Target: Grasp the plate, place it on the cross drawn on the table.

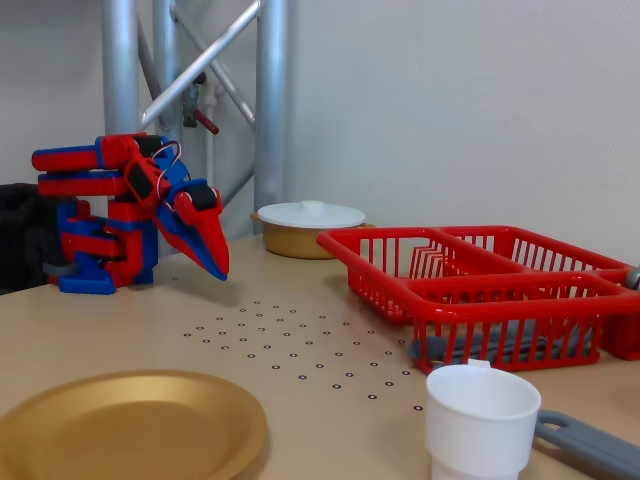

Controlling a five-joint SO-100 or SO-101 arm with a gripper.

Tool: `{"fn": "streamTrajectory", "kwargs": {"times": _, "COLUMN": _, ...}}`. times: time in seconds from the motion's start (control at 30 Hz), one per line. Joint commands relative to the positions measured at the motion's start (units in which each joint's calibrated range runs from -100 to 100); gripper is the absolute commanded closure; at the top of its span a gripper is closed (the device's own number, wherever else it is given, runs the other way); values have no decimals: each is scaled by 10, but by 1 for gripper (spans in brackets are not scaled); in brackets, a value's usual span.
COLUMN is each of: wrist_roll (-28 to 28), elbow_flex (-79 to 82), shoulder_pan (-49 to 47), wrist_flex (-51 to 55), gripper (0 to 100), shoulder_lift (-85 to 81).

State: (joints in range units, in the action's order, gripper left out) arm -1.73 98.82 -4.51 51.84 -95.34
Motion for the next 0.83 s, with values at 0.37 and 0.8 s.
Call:
{"fn": "streamTrajectory", "kwargs": {"times": 0.37, "wrist_roll": 6, "elbow_flex": 11, "shoulder_pan": 4, "wrist_flex": 0, "gripper": 100, "shoulder_lift": -5}}
{"fn": "streamTrajectory", "kwargs": {"times": 0.8, "wrist_roll": 9, "elbow_flex": 11, "shoulder_pan": 2, "wrist_flex": 0, "gripper": 100, "shoulder_lift": -5}}
